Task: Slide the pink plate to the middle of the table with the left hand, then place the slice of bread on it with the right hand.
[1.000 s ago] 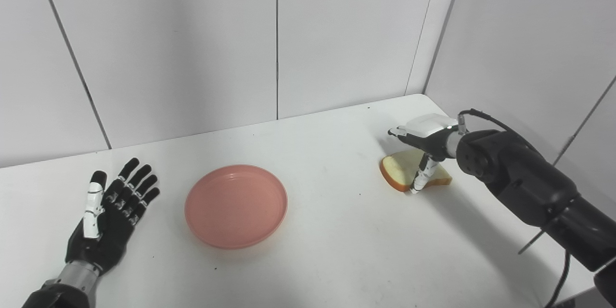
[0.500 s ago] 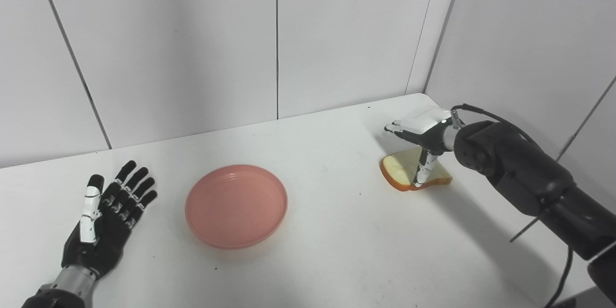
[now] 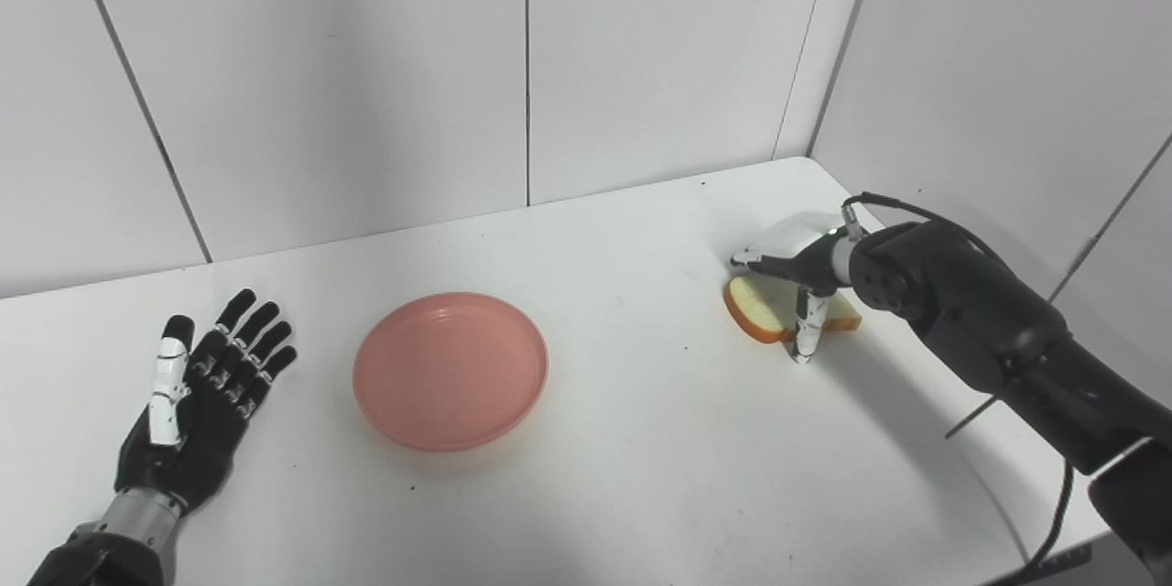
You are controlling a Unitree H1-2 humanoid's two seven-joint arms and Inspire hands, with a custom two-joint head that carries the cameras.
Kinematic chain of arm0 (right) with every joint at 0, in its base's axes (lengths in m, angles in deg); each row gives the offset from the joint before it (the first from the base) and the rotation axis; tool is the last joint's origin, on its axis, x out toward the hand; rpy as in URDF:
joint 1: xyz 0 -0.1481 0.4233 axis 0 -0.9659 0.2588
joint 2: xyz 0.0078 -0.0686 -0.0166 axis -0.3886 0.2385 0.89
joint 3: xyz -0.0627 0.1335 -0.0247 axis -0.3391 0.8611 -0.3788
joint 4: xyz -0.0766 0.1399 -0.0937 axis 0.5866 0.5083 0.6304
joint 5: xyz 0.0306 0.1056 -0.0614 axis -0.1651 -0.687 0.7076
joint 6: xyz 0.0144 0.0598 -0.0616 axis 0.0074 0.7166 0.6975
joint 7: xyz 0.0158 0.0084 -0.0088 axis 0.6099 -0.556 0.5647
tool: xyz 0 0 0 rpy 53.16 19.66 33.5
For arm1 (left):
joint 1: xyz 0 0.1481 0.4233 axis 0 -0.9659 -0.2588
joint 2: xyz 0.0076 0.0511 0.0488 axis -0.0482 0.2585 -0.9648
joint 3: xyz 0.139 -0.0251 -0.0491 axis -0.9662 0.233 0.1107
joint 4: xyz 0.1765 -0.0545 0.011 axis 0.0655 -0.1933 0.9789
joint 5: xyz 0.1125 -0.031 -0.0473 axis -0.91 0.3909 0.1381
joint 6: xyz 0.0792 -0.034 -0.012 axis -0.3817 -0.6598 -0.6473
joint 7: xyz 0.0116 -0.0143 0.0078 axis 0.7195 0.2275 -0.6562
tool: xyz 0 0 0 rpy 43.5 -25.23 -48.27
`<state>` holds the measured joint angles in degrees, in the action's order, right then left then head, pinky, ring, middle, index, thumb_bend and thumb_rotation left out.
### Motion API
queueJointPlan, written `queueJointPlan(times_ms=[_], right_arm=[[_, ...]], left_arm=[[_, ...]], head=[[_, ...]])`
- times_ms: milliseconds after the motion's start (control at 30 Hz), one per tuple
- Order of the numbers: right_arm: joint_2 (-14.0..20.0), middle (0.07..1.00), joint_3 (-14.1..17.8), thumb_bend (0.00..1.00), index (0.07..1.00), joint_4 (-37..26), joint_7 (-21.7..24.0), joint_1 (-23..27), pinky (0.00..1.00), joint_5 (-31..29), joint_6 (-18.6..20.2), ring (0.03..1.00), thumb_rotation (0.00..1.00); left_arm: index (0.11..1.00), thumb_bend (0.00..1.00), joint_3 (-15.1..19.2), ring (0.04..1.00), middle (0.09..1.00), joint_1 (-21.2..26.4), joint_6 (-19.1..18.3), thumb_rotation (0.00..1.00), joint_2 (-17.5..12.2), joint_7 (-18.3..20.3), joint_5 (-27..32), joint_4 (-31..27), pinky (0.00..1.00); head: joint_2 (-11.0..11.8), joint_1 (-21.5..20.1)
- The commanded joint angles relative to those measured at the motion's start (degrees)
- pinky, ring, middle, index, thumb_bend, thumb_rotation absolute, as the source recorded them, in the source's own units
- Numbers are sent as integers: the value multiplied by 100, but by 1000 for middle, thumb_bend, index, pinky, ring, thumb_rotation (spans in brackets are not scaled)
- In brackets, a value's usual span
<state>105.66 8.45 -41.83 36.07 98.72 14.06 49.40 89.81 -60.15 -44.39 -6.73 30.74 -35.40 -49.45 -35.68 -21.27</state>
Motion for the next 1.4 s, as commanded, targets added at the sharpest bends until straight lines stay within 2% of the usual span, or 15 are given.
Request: queueJointPlan(times_ms=[0,200,300,467,533,567,600,667,700,733,767,800,967,1033,1367], right_arm=[[95,972,101,1000,963,-102,-27,167,858,99,202,944,210],[43,995,96,1000,984,-236,264,154,834,110,593,956,249],[27,996,98,1000,986,-236,251,117,786,98,644,943,266],[-40,985,130,1000,972,-29,65,113,792,62,594,937,262],[-79,950,155,1000,935,91,-141,111,772,70,554,910,228],[-94,805,169,987,884,136,-244,106,578,53,521,736,182],[-113,732,198,927,813,223,-392,104,527,-24,423,663,121],[-155,709,261,892,777,380,-594,109,526,-194,302,645,90],[-174,676,289,808,714,447,-663,113,542,-276,269,619,36],[-207,664,313,779,692,519,-778,117,548,-309,272,610,18],[-226,582,319,656,593,569,-867,121,522,-333,277,570,9],[-265,486,362,553,526,656,-999,123,438,-395,286,486,1],[-289,441,306,524,525,950,-1309,185,371,-543,138,435,0],[-292,445,267,522,525,994,-1304,214,385,-604,115,450,0],[-262,443,354,521,532,563,-1307,178,404,-725,329,463,0]], left_arm=[[947,711,-62,952,954,-367,-676,969,-75,-223,-159,230,947],[945,700,-62,953,957,-384,-659,981,-105,-190,-160,220,944],[936,721,-51,948,951,-402,-677,958,-104,-206,-150,182,936],[940,723,-54,956,957,-420,-735,962,-124,-167,-124,135,948],[947,723,-58,959,962,-427,-746,967,-129,-172,-133,121,950],[947,720,-58,958,961,-431,-756,967,-131,-175,-133,112,948],[945,722,-58,956,959,-440,-772,966,-129,-192,-138,91,943],[944,724,-57,955,958,-448,-784,965,-125,-205,-142,80,941],[946,728,-57,958,960,-448,-785,969,-125,-205,-141,84,945],[947,730,-59,959,960,-451,-781,971,-125,-208,-147,90,947],[946,731,-61,957,959,-454,-778,971,-126,-212,-152,94,945],[948,730,-50,961,962,-453,-774,961,-120,-192,-127,112,949],[950,742,-44,964,964,-435,-741,952,-107,-161,-124,190,953],[950,743,-48,961,961,-431,-700,950,-96,-169,-144,214,953],[948,739,-46,958,958,-372,-664,952,-35,-191,-157,333,955]], head=[[-8,-14],[-30,-14],[-55,-6],[-65,19],[-64,25],[-59,30],[-52,34],[-52,34],[-52,34],[-14,73],[-14,73],[3,107],[40,116],[72,130],[168,188]])
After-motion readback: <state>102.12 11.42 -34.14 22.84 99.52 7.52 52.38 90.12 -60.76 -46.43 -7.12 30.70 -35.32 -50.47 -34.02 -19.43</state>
